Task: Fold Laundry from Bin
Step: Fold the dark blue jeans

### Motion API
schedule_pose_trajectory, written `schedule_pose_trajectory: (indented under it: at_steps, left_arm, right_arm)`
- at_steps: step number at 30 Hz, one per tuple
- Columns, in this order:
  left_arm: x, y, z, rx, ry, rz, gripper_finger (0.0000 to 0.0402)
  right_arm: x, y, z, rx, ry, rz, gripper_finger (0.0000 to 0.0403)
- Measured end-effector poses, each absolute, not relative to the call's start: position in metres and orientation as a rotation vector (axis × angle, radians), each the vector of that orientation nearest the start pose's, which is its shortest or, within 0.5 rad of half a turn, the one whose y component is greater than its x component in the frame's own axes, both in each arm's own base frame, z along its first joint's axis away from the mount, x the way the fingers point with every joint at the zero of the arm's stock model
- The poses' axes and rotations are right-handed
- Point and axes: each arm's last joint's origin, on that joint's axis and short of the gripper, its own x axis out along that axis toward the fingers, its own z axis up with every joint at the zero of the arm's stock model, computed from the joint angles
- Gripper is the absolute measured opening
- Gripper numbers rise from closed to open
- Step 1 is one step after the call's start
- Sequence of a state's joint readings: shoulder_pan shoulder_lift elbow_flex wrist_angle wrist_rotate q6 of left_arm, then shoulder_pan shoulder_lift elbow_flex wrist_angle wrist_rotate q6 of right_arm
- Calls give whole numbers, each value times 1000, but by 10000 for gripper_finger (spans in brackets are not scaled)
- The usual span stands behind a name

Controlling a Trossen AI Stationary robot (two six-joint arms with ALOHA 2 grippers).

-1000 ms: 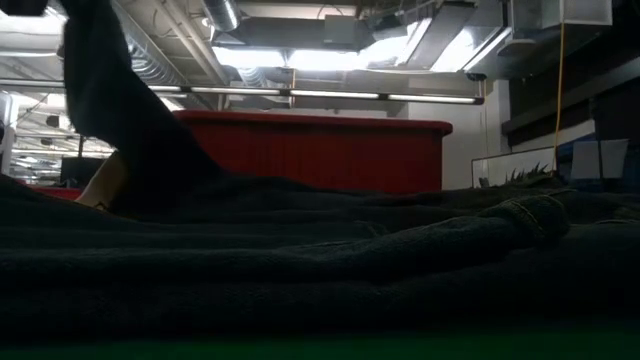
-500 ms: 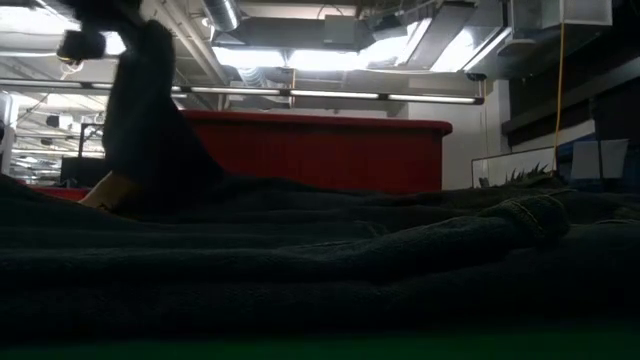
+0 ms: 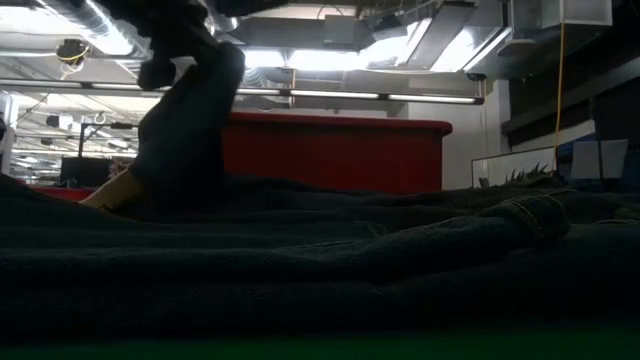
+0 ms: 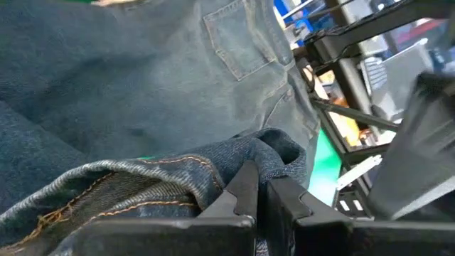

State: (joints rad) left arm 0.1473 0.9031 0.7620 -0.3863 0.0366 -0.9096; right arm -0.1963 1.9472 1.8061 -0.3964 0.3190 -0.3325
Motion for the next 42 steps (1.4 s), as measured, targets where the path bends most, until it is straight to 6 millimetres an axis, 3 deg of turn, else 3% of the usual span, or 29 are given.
schedule_pose_trajectory:
  at_steps: [6,12,19,23,28,35,42]
  left_arm:
    - [204,26,278,-925,477,334,0]
    - [210,19,284,-844,432,249,0]
    - [211,7,284,-804,453,187,7]
    - [211,2,284,-737,460,158,28]
    - [211,0,284,-604,469,111,64]
    - [209,-1,289,-439,447,25,127]
    - [202,-2,296,-320,410,-35,176]
  right_arm:
    - [435,-99,320,-464,729,-468,177]
    - [433,-107,318,-481,753,-452,177]
    - [429,-118,314,-395,745,-288,174]
    - [427,-117,311,-370,785,-270,130]
    - [426,-117,309,-369,805,-264,22]
    - [422,-116,304,-379,867,-242,43]
    - [415,-115,302,-396,939,-234,9]
